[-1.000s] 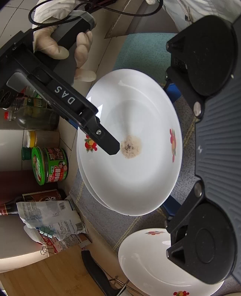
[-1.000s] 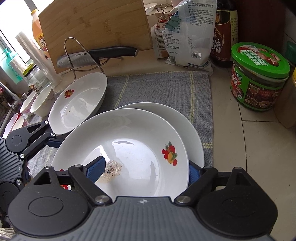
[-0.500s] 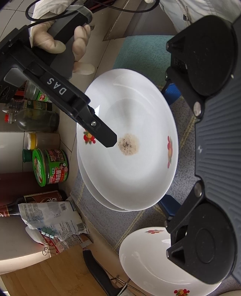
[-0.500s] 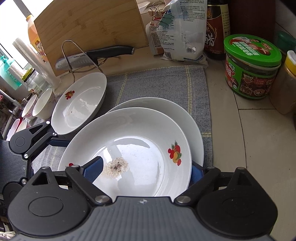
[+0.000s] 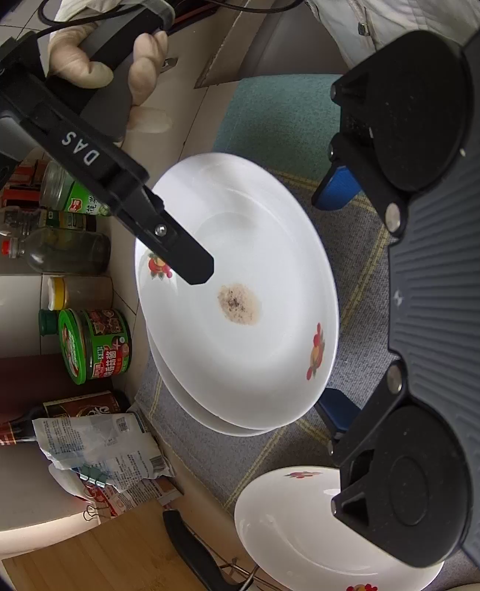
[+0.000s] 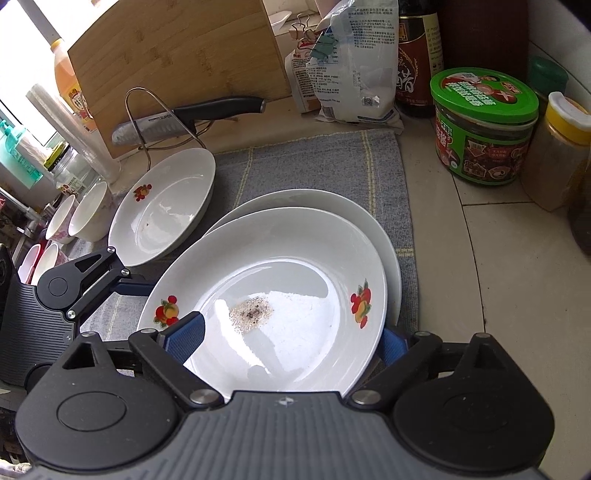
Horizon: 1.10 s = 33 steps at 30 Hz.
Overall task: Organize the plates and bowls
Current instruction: 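Lower the stained plate onto the other white plate with the right gripper, then open the right gripper and pull it back from the plate stack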
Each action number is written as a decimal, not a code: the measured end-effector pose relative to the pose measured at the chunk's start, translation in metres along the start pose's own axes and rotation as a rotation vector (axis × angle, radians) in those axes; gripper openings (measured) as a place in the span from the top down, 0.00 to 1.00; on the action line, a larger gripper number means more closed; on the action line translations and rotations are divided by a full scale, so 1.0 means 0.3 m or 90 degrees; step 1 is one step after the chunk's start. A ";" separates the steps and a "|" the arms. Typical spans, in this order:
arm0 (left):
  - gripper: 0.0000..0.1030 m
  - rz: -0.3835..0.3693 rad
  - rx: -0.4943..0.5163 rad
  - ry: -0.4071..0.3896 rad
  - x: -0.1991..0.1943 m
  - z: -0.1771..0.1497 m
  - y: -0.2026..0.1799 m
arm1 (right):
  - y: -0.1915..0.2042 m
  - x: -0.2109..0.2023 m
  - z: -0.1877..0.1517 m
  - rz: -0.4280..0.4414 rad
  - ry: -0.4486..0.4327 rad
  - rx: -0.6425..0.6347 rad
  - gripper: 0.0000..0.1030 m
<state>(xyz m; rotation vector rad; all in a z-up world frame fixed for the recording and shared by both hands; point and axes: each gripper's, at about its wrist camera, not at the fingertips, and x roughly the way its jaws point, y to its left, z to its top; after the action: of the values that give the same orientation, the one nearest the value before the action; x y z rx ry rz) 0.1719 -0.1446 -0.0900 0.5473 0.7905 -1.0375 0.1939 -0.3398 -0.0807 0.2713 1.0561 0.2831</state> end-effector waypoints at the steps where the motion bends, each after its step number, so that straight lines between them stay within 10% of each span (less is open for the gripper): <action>1: 0.01 -0.001 0.000 -0.001 -0.002 -0.001 0.000 | 0.001 -0.004 -0.002 -0.002 0.000 0.000 0.05; 22: 0.01 0.020 -0.066 -0.083 -0.089 -0.045 0.022 | 0.082 0.009 -0.045 -0.138 0.021 -0.043 0.05; 33: 0.01 0.082 -0.153 -0.159 -0.214 -0.145 0.077 | 0.235 -0.042 -0.060 -0.204 -0.077 -0.134 0.00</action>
<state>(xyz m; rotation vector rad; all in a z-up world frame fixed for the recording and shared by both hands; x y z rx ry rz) 0.1612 -0.0685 -0.0647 0.2537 0.6391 -0.8577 0.1651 -0.2773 -0.0540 -0.0699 0.9251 0.0858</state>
